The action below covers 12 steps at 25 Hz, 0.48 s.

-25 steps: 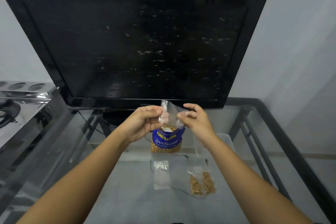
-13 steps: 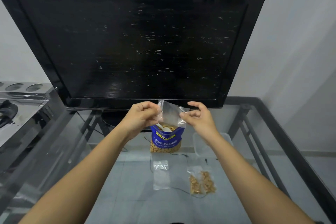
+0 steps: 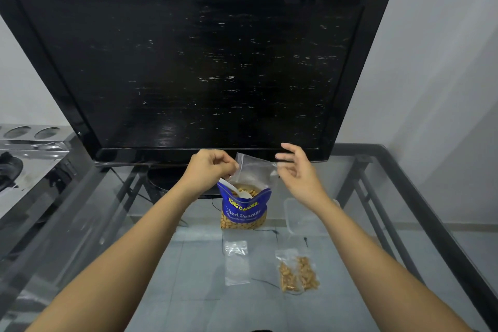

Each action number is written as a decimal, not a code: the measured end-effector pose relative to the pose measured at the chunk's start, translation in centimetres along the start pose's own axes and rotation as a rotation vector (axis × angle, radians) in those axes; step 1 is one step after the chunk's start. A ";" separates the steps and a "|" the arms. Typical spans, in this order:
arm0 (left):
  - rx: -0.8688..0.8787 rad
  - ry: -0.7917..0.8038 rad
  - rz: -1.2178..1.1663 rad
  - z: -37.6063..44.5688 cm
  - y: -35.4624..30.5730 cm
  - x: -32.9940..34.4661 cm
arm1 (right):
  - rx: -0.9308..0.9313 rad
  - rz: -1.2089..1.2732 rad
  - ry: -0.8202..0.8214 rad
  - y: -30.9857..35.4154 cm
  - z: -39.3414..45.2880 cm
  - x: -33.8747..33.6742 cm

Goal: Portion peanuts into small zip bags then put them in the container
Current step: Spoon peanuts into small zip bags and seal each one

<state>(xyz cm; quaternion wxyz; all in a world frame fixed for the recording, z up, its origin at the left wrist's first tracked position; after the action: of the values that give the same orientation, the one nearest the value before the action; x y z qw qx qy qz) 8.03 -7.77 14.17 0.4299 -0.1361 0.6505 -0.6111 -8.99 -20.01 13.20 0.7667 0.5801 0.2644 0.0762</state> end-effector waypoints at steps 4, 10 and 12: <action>0.033 -0.008 0.001 0.0 -1.1 0.2 | -0.471 -0.407 0.010 3.8 -1.2 1.4; 0.010 0.072 -0.080 0.0 -1.5 0.9 | -0.579 -0.511 0.021 4.0 -0.8 2.5; -0.005 0.087 -0.094 0.0 -1.4 1.2 | -0.550 -0.420 0.020 3.6 -0.7 2.4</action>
<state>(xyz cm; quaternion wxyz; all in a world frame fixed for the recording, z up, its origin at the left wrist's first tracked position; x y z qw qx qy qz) 6.83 -8.88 15.02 0.3719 -0.1409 0.6628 -0.6345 -6.63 -17.29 15.69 0.8906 0.2837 0.3553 -0.0092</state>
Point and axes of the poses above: each hand's wrist, its own z-axis towards the middle knuckle, its own x-axis out of the palm, y = z × x, the point moved 6 cm from there along z, towards the middle knuckle, and after that the axes turned 14 degrees about -y, right-handed, at the moved point
